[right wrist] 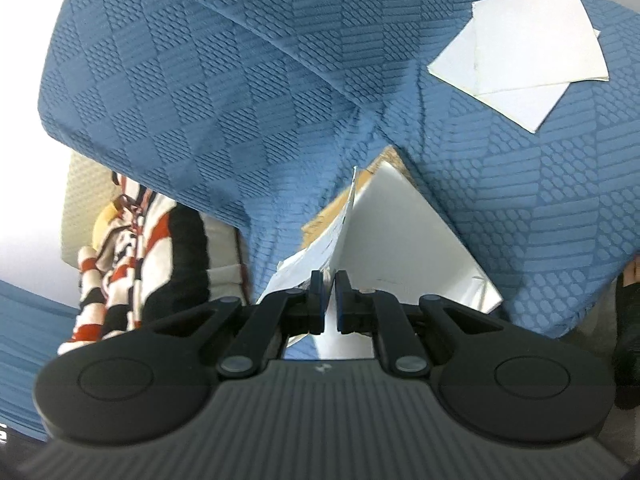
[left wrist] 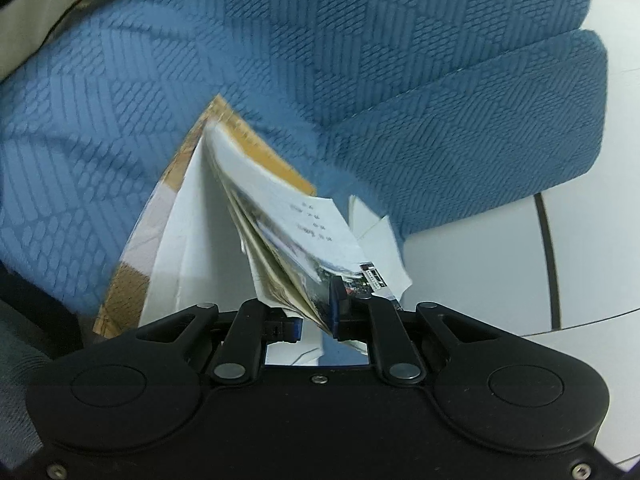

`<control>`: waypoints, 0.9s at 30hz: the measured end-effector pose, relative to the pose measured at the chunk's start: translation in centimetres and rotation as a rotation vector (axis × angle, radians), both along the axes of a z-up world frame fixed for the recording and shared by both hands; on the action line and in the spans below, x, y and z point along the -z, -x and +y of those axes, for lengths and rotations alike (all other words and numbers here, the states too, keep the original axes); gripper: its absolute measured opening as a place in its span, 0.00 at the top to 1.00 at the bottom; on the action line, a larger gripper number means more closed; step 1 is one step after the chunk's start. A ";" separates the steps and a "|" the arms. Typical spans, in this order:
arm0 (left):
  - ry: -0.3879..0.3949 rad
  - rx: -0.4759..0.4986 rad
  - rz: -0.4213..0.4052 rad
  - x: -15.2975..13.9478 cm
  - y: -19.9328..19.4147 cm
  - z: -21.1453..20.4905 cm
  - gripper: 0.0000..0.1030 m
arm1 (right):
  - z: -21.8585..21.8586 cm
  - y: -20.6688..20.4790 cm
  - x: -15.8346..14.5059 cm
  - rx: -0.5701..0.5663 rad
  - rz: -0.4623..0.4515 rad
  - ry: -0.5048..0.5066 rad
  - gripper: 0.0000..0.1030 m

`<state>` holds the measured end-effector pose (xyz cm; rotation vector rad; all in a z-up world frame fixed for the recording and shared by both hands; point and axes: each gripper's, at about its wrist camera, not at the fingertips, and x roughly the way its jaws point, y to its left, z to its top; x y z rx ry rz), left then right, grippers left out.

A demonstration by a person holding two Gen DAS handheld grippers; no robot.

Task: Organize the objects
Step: 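Lower the postcard and papers onto the book stack and open both grippers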

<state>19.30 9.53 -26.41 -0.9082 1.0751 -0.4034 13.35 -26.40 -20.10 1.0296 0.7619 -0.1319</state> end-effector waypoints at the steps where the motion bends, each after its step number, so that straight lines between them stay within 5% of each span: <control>1: -0.013 0.007 0.003 0.4 0.1 0.0 0.89 | 0.1 0.1 0.4 0.001 0.012 0.006 0.91; 11: -0.100 0.038 0.059 4.0 0.9 -0.1 0.89 | 0.9 0.7 4.4 -0.022 0.114 0.012 0.92; 20: -0.138 0.063 0.080 4.2 1.4 -0.7 0.84 | 0.8 1.1 6.0 -0.020 0.150 0.003 0.91; 26: -0.174 0.089 0.100 3.1 1.8 -1.0 0.46 | -0.3 1.6 6.3 0.012 0.221 -0.060 0.83; 27: -0.196 0.092 0.096 2.7 2.0 -1.1 0.41 | -0.6 1.7 6.3 0.016 0.229 -0.065 0.75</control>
